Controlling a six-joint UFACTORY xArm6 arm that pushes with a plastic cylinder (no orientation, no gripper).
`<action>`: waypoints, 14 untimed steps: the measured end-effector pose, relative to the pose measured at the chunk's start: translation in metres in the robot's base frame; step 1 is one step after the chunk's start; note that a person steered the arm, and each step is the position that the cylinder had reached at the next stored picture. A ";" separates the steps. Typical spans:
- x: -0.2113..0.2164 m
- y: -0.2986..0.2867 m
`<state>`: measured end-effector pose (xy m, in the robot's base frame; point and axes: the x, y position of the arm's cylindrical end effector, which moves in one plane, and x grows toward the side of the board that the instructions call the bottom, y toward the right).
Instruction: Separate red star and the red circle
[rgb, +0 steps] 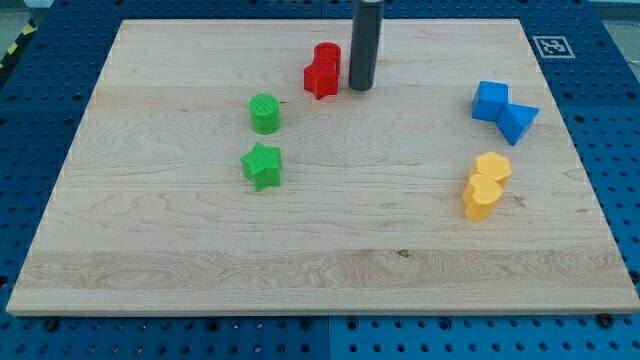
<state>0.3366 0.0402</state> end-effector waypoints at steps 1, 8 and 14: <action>0.001 -0.027; -0.018 -0.062; -0.080 -0.063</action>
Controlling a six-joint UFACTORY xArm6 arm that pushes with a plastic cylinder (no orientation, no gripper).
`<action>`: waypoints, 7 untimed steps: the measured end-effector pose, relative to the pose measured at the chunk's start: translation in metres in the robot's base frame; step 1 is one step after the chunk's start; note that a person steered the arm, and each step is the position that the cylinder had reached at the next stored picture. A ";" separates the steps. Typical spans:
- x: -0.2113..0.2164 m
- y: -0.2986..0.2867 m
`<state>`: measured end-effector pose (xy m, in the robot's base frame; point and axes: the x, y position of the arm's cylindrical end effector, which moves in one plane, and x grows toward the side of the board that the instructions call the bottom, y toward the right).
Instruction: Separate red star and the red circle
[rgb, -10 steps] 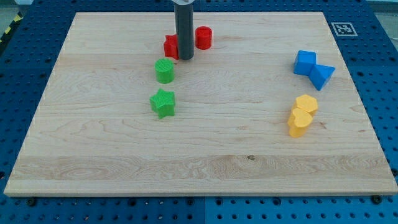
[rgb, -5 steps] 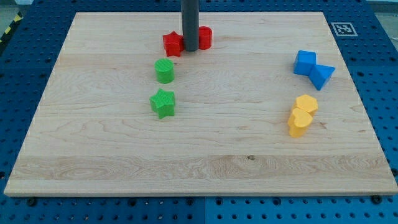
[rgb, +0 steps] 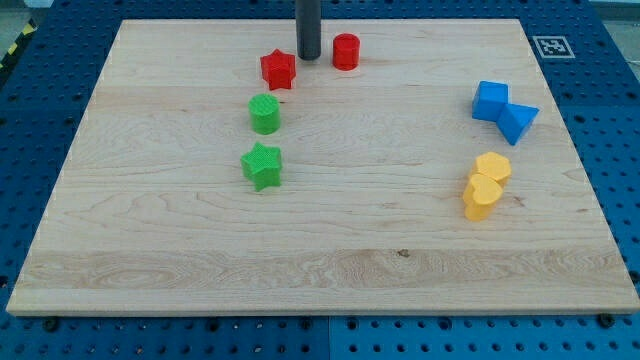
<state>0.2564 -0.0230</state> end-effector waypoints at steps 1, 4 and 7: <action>-0.006 0.007; -0.004 0.078; 0.023 0.257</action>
